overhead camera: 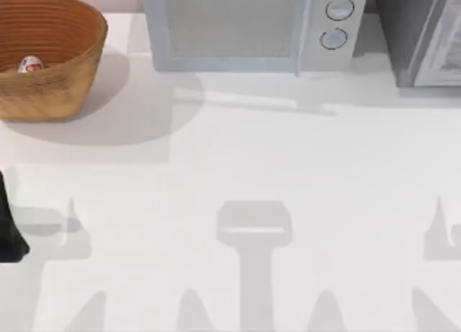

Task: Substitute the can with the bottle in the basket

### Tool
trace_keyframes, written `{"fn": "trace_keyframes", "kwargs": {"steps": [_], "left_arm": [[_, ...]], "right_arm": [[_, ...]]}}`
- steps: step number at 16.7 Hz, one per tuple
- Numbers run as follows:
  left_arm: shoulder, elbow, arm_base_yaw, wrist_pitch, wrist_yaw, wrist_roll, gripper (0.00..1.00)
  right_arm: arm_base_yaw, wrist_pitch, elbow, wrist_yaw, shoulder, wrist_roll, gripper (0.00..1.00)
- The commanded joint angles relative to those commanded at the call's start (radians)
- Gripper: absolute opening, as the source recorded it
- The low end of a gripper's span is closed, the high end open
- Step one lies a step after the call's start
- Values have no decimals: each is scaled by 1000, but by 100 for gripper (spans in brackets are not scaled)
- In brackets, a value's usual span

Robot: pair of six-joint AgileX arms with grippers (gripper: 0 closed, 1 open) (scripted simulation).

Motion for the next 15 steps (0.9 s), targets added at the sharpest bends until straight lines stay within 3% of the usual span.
{"fn": "trace_keyframes", "kwargs": {"steps": [4,8,15], "left_arm": [[27,16,5,-21,0,-1,100],[204,126,31,-144,6,-9,100],[754,610,95,-453,45,-17,100]], "right_arm": [[0,0,0,0,0,0,100],[0,0,0,0,0,0,100],[0,0,0,0,0,0,100]]}}
